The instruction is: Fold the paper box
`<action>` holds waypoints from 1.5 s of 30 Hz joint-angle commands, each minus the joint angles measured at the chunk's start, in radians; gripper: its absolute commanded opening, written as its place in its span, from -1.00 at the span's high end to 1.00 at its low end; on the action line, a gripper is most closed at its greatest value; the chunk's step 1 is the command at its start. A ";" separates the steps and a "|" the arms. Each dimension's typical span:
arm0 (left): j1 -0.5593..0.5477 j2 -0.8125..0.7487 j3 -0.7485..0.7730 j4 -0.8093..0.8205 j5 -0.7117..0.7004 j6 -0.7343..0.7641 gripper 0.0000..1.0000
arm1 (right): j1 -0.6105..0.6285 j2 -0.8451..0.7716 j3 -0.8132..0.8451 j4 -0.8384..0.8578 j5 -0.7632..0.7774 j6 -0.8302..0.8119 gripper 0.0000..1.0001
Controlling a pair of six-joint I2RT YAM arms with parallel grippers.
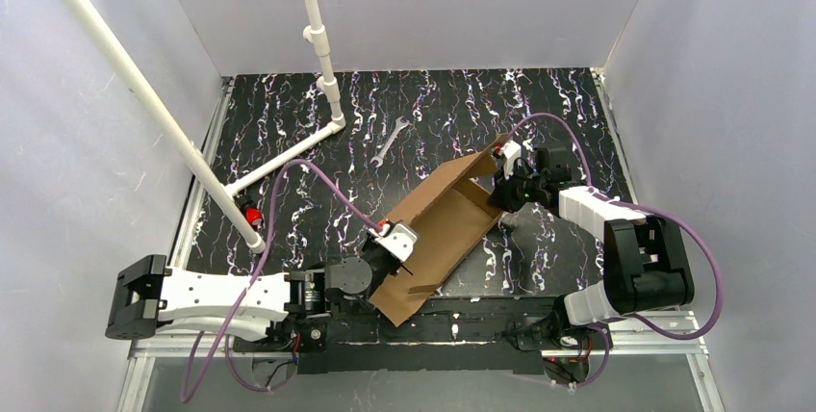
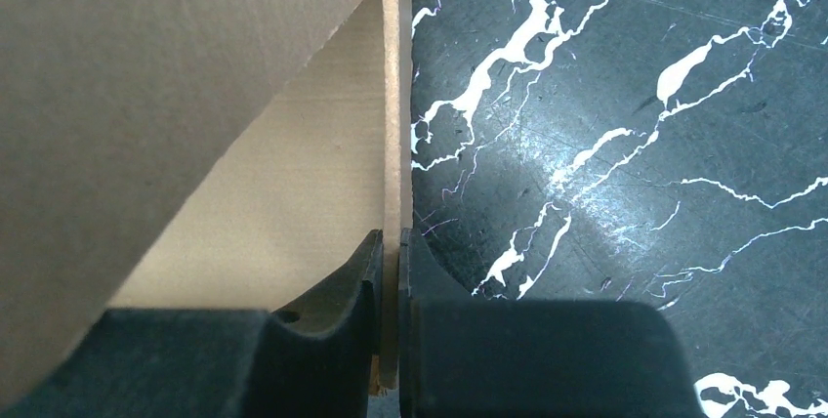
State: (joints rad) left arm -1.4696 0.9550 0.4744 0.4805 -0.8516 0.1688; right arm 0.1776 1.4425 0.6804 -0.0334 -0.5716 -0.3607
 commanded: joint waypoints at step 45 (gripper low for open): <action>0.296 -0.026 0.027 -0.051 0.348 -0.588 1.00 | 0.143 0.052 0.166 -0.146 0.159 -0.226 0.35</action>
State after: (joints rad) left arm -1.1851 0.9279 0.5064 0.4377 -0.5591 -0.3969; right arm 0.2855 1.4490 0.7868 -0.1272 -0.3573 -0.5774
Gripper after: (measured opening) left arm 0.020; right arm 0.309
